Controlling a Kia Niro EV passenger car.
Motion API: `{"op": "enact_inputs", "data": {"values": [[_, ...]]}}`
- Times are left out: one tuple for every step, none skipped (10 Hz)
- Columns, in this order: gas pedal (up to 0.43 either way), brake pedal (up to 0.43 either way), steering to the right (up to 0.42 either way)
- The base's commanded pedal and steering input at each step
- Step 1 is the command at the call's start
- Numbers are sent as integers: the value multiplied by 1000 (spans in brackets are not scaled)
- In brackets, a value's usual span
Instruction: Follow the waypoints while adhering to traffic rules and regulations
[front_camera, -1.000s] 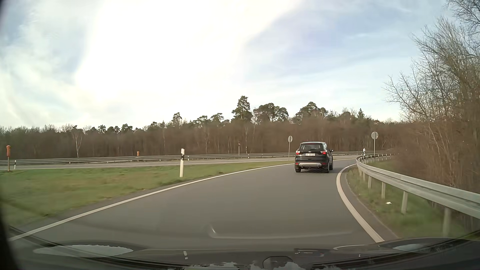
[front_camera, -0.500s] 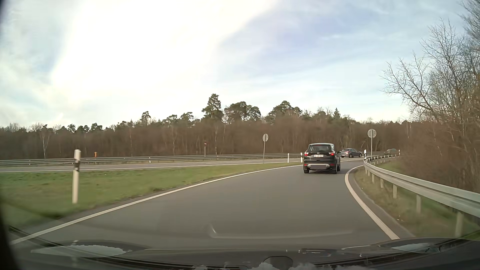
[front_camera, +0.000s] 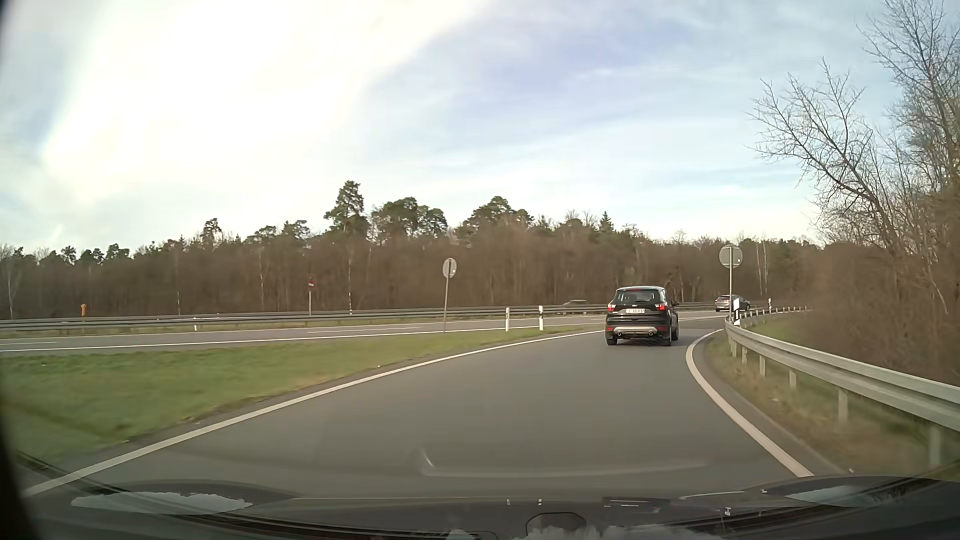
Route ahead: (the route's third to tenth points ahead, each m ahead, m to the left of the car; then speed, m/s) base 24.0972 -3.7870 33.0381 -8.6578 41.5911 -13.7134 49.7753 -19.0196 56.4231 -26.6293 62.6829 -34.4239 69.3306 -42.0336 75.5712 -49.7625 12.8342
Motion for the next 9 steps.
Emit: {"op": "enact_inputs", "data": {"values": [[138,0,94],[138,0,94],[138,0,95],[138,0,96],[138,0,97],[138,0,97],[138,0,97],[138,0,97],[150,0,97]]}}
